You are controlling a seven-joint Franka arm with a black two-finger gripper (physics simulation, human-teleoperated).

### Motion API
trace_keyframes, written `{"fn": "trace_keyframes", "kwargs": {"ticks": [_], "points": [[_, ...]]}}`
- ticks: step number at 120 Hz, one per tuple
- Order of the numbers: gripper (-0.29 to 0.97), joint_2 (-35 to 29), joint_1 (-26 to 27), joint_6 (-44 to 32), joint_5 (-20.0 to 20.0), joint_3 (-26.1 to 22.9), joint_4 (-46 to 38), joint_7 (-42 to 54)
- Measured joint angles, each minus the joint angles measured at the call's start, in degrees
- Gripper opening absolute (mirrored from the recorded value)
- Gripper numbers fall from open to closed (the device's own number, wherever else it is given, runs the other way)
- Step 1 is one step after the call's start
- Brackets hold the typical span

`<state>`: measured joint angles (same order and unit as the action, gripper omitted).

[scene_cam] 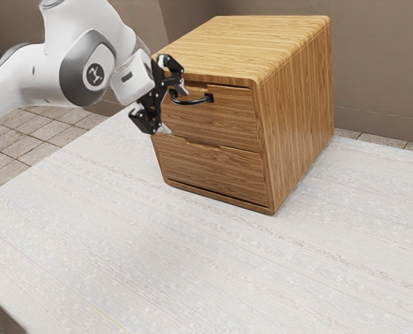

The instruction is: Pull the drawer handle with one arm to open the drawer

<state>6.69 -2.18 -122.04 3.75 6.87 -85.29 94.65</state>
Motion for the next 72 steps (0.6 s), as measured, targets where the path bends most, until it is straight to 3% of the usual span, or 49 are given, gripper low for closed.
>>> {"fn": "trace_keyframes", "kwargs": {"ticks": [72], "points": [[0.68,1.6,0.1,0.0,1.5,0.1,0.4,-0.2]]}}
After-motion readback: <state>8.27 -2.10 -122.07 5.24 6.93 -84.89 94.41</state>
